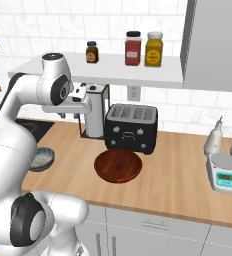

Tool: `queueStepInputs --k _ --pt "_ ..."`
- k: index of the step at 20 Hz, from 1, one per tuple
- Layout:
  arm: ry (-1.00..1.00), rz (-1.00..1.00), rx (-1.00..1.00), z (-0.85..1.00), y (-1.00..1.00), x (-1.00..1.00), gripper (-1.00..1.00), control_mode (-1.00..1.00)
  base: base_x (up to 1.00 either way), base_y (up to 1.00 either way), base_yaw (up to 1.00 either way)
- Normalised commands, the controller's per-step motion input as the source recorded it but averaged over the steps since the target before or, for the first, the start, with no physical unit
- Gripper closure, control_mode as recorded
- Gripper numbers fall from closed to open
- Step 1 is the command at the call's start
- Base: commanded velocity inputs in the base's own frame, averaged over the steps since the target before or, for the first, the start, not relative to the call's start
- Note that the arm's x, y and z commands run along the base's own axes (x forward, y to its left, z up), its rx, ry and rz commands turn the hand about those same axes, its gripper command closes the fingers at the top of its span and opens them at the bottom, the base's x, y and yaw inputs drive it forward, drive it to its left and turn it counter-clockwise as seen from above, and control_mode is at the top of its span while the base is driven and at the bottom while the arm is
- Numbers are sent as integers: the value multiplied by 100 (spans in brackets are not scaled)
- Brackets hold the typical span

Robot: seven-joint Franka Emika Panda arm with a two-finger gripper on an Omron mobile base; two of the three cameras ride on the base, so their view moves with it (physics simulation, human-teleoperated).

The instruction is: Pick up the bowls on the counter and stack them on top of one another in the open cabinet. Place the smaller bowl on top of the larger bowl.

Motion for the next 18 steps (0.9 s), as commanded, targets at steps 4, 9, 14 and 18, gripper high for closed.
queueStepInputs --k 4,9,14,18 --pt "0 0 -2 -4 2 -5 -100 -100 0 0 0" --pt "8 0 -5 -57 100 0 -100 -100 0 0 0" --pt "18 0 0 -97 73 0 -100 -100 0 0 0" --pt "19 0 -1 -90 37 0 -100 -100 0 0 0"
